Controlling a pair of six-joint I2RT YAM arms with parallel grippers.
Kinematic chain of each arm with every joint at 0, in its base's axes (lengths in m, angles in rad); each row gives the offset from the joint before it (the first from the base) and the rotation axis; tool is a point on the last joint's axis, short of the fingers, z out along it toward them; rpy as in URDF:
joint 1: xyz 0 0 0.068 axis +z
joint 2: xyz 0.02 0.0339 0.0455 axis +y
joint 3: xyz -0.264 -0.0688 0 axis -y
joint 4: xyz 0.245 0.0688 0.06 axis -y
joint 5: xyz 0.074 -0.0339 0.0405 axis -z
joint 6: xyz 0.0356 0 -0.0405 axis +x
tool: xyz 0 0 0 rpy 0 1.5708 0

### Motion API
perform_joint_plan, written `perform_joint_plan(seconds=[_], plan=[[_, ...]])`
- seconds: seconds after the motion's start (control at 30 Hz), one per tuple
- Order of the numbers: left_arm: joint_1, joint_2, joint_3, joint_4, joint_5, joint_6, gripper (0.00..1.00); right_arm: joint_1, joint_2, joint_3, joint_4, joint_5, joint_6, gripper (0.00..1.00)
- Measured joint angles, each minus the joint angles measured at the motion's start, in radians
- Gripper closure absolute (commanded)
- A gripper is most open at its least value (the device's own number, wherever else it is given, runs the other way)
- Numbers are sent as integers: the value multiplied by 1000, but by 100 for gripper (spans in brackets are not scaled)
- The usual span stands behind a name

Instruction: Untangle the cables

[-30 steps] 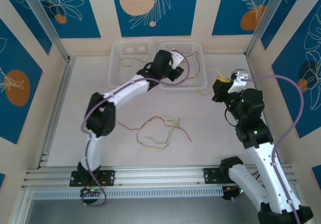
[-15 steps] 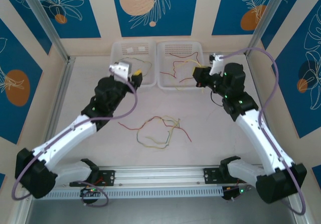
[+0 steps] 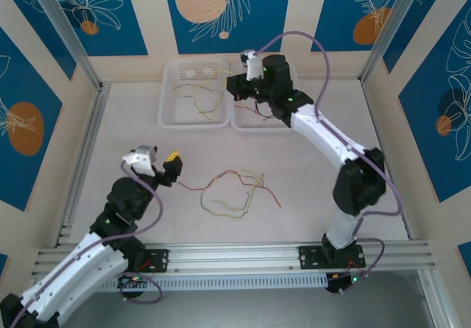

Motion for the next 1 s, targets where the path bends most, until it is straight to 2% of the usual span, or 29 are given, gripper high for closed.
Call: perform_joint_plan(seconds=[0.1,0.23,0.47,0.53,0.6,0.67,0.77,1.0], plan=[[0,-87,-34,-56,-47,-11,25,2,149,129,16,2,16,100],[0,-95,-36,-113,-66,-18,25,2,333,298,4,11,39,100],[0,-54,-36,-137,-88,-18,22,2,695,791,-154,3,80,98],[0,-26,-36,-127,-91,-15,22,2,758,884,-187,-8,103,74],[0,11,-36,-117,-93,-13,22,2,796,936,-214,-18,122,41],[0,52,-29,-114,-93,-8,22,2,802,949,-244,-18,130,32],[0,113,-4,-110,-93,-3,22,2,801,969,-294,-2,114,24],[0,257,74,-80,-64,16,20,-2,699,951,-485,99,-4,24]])
